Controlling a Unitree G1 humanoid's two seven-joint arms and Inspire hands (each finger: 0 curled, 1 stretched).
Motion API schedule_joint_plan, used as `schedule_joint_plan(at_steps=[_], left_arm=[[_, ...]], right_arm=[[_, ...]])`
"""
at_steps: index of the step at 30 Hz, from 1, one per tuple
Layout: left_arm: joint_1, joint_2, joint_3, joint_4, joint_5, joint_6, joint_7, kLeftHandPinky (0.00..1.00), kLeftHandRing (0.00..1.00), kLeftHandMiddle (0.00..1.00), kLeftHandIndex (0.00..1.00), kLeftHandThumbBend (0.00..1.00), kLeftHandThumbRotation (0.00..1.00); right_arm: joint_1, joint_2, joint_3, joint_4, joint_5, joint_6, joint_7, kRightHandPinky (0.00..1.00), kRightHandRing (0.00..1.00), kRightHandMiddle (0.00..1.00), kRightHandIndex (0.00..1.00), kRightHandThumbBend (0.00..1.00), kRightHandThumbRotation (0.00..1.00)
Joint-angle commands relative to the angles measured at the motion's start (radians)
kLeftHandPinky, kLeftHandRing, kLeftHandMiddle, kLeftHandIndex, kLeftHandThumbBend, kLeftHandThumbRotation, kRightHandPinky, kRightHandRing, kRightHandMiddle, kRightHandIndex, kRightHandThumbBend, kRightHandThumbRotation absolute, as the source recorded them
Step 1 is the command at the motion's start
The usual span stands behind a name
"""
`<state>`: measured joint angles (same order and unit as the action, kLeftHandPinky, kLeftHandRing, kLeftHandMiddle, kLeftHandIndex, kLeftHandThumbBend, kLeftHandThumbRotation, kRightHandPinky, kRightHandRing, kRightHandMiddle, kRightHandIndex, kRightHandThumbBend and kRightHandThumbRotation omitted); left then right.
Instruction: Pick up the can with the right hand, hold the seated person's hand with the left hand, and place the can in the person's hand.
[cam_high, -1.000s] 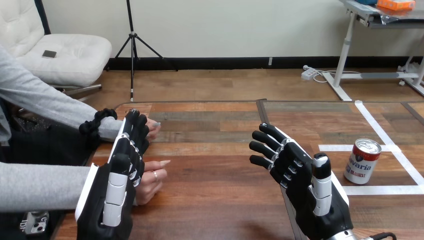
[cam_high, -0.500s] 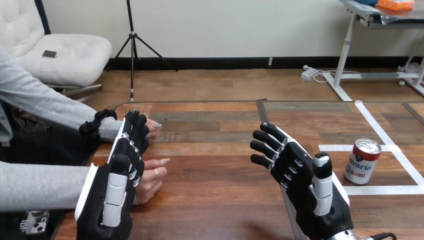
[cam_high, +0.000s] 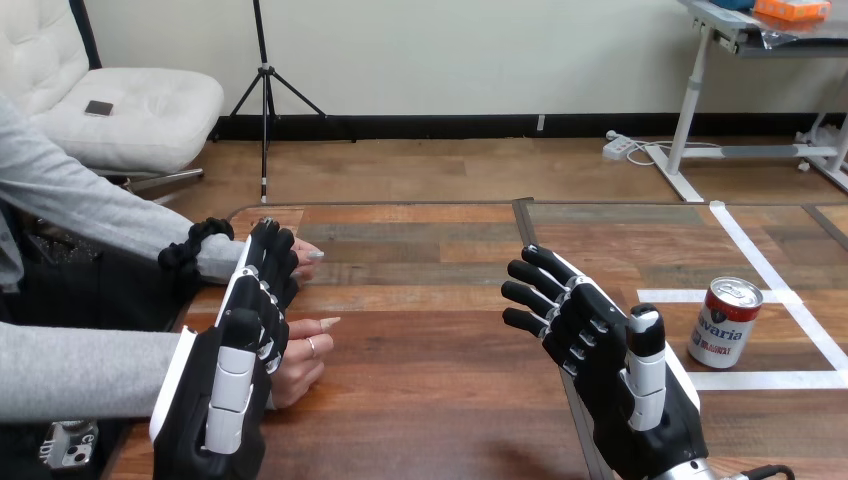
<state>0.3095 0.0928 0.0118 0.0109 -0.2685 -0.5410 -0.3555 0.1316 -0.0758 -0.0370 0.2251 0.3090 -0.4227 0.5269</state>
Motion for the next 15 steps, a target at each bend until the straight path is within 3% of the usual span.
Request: schedule_joint_plan(at_steps=[1, 8, 15], left_arm=[[-0.054, -0.016, 0.002, -0.002, -0.009, -0.014, -0.001, 1.00, 1.00, 1.00, 1.00, 0.80, 0.97], [-0.056, -0.015, 0.001, -0.001, -0.010, -0.011, -0.004, 1.00, 1.00, 1.00, 1.00, 0.80, 0.97], [-0.056, -0.020, 0.002, -0.001, -0.007, -0.015, 0.002, 1.00, 1.00, 1.00, 1.00, 0.79, 0.97]], right_arm=[[-0.114, -0.013, -0.020, 0.026, -0.004, -0.027, -0.003, 0.85, 0.87, 0.88, 0.87, 1.00, 1.00], [-0.157, -0.037, -0.039, 0.056, -0.030, -0.021, -0.028, 0.85, 0.87, 0.88, 0.87, 1.00, 1.00], [-0.218, -0.072, -0.065, 0.100, -0.013, -0.009, -0.010, 0.86, 0.88, 0.89, 0.88, 1.00, 1.00]])
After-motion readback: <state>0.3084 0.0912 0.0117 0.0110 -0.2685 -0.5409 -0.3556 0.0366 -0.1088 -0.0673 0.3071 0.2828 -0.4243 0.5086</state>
